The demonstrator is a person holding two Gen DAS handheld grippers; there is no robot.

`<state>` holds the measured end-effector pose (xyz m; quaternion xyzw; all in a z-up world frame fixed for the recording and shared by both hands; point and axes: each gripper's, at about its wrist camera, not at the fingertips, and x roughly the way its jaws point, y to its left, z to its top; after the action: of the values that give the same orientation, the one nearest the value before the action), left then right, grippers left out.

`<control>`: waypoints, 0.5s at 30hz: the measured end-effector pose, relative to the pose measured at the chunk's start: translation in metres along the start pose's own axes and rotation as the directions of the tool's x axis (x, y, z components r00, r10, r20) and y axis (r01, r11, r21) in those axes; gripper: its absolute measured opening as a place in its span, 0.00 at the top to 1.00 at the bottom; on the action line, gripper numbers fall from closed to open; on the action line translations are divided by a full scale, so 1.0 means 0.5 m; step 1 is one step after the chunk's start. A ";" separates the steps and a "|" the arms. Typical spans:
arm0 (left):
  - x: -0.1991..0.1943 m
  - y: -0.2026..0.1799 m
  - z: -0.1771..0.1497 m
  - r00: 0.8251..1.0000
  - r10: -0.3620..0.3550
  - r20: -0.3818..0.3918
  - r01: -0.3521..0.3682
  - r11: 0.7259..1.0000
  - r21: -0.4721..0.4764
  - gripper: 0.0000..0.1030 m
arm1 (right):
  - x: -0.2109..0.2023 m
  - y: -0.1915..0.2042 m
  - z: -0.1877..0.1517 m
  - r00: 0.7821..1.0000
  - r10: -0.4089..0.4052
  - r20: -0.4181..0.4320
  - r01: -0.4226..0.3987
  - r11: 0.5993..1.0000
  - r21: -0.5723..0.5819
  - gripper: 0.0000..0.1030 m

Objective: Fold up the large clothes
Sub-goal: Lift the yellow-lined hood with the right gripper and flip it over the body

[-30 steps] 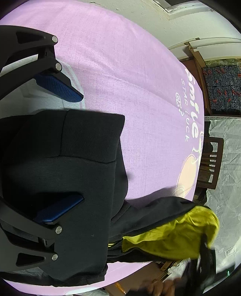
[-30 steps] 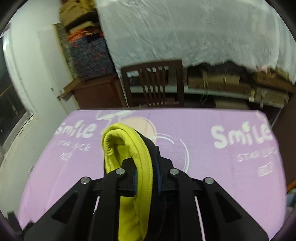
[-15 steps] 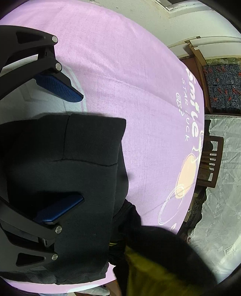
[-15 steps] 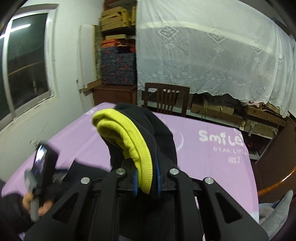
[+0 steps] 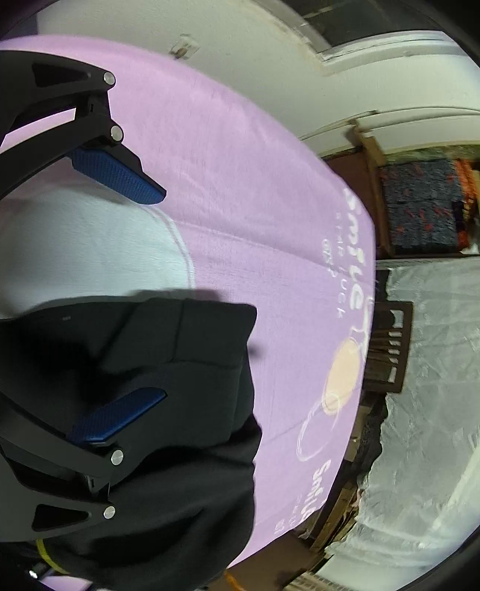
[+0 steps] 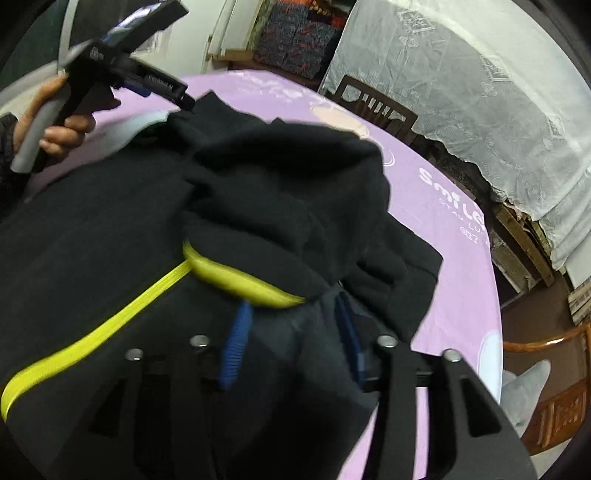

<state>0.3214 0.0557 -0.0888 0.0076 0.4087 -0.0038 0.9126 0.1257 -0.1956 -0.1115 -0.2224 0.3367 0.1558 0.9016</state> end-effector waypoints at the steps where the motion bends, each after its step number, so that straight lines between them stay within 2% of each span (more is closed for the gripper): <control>1: -0.019 -0.010 -0.007 1.000 0.006 0.015 -0.006 1.000 0.021 0.03 | -0.023 -0.012 -0.012 1.000 0.011 0.020 -0.011 1.000 0.028 0.46; 3: -0.043 -0.032 -0.012 1.000 0.000 0.031 -0.002 0.999 0.052 0.03 | -0.048 -0.030 -0.024 0.999 0.027 0.047 -0.030 0.997 0.072 0.46; 5: -0.066 -0.063 -0.017 0.999 -0.028 0.034 0.025 0.996 0.090 0.03 | -0.072 -0.065 -0.023 0.992 0.079 0.094 -0.094 0.982 0.163 0.46; 8: -0.079 -0.116 -0.022 0.994 -0.109 -0.004 0.109 0.983 0.146 0.03 | -0.074 -0.111 -0.005 0.965 0.209 0.158 -0.249 0.916 0.313 0.46; 9: -0.080 -0.131 -0.024 0.991 -0.134 -0.023 0.136 0.978 0.158 0.03 | -0.055 -0.122 -0.003 0.952 0.260 0.161 -0.303 0.879 0.369 0.46; 11: -0.072 -0.163 -0.033 0.981 -0.180 -0.071 0.189 0.967 0.172 0.03 | -0.012 -0.125 0.001 0.942 0.309 0.127 -0.334 0.837 0.433 0.49; 12: -0.065 -0.177 -0.038 0.978 -0.187 -0.089 0.200 0.964 0.178 0.03 | 0.023 -0.119 -0.001 0.939 0.334 0.085 -0.334 0.818 0.469 0.59; 13: -0.056 -0.185 -0.042 0.978 -0.182 -0.098 0.197 0.963 0.183 0.03 | 0.044 -0.111 -0.003 0.933 0.355 0.059 -0.338 0.804 0.490 0.74; 14: -0.045 -0.195 -0.047 0.980 -0.168 -0.106 0.186 0.964 0.191 0.03 | 0.069 -0.103 -0.007 0.921 0.388 0.040 -0.351 0.778 0.520 0.81; 15: -0.037 -0.201 -0.051 0.982 -0.151 -0.109 0.170 0.965 0.199 0.03 | 0.085 -0.097 -0.008 0.911 0.410 0.039 -0.363 0.755 0.545 0.84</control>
<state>0.2885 -0.0446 -0.0929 0.0696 0.4474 -0.1200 0.8835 0.1751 -0.2332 -0.1289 0.1094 0.4425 0.2279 0.8604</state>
